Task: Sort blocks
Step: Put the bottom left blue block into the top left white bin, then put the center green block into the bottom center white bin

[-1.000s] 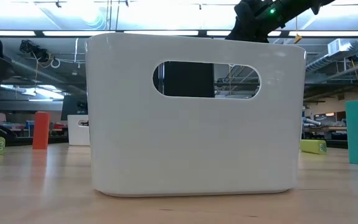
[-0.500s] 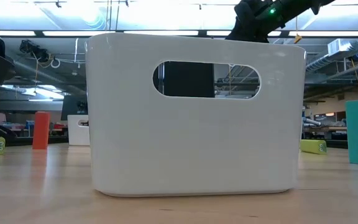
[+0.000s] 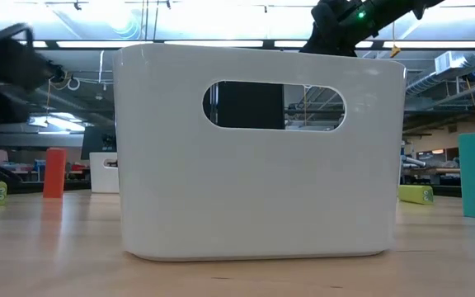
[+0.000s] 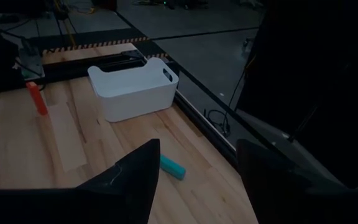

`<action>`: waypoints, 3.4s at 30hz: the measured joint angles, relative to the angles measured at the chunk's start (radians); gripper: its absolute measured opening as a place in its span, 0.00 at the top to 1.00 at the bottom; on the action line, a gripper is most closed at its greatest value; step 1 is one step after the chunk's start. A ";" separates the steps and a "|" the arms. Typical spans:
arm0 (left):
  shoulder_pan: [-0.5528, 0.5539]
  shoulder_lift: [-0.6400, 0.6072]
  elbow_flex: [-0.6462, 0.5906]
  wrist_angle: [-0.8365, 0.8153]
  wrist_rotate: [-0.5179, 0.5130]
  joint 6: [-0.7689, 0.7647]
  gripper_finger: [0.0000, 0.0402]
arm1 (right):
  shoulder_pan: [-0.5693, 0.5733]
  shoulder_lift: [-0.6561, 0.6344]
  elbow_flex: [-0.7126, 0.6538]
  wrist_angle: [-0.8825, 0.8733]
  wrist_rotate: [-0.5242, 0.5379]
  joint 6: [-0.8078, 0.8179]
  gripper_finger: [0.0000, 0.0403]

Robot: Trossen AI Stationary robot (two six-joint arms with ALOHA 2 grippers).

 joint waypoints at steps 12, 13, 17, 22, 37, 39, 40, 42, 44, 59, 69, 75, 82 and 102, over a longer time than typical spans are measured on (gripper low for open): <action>0.144 -0.044 0.147 -0.026 -0.399 0.303 0.74 | 0.000 0.000 0.000 0.000 0.000 -0.007 0.45; 0.160 -0.064 0.151 -0.024 -0.468 0.322 0.74 | 0.001 0.000 0.000 0.000 0.000 -0.007 0.45; 0.245 -0.167 0.153 -0.028 -0.717 0.373 0.74 | 0.012 0.000 0.000 0.001 0.000 -0.007 0.46; 0.435 -0.293 0.153 -0.026 -0.852 0.390 0.74 | 0.038 0.000 0.000 0.009 0.000 -0.007 0.47; 1.303 -0.299 0.153 0.146 -0.314 0.646 0.74 | 0.085 0.000 0.000 0.015 0.000 -0.006 0.47; 1.390 -0.259 0.154 0.161 -0.236 0.652 0.74 | 0.093 0.000 0.000 0.015 0.000 -0.001 0.47; 1.425 -0.237 0.154 0.159 -0.203 0.653 0.74 | 0.097 0.000 0.000 0.015 0.000 -0.001 0.47; 1.481 -0.184 0.154 0.157 -0.157 0.643 0.74 | 0.101 0.000 0.000 0.015 0.000 -0.001 0.48; 1.514 -0.132 0.154 0.157 -0.134 0.639 0.74 | 0.105 0.000 0.000 0.015 0.000 0.000 0.48; 1.475 -0.221 0.154 0.293 -0.057 0.665 0.21 | 0.109 0.197 0.000 0.125 -0.026 0.023 0.40; 1.312 -0.497 0.154 0.291 -0.078 0.632 0.25 | 0.048 0.449 0.001 0.306 -0.181 0.050 0.35; 1.211 -0.581 0.153 0.289 -0.128 0.611 0.28 | 0.006 0.562 0.067 0.291 -0.231 0.047 0.34; 1.140 -0.604 0.154 0.286 -0.190 0.605 0.29 | -0.005 0.683 0.177 0.218 -0.242 0.027 0.34; 1.086 -0.604 0.153 0.235 -0.220 0.599 0.29 | -0.027 0.851 0.295 0.153 -0.253 0.045 0.59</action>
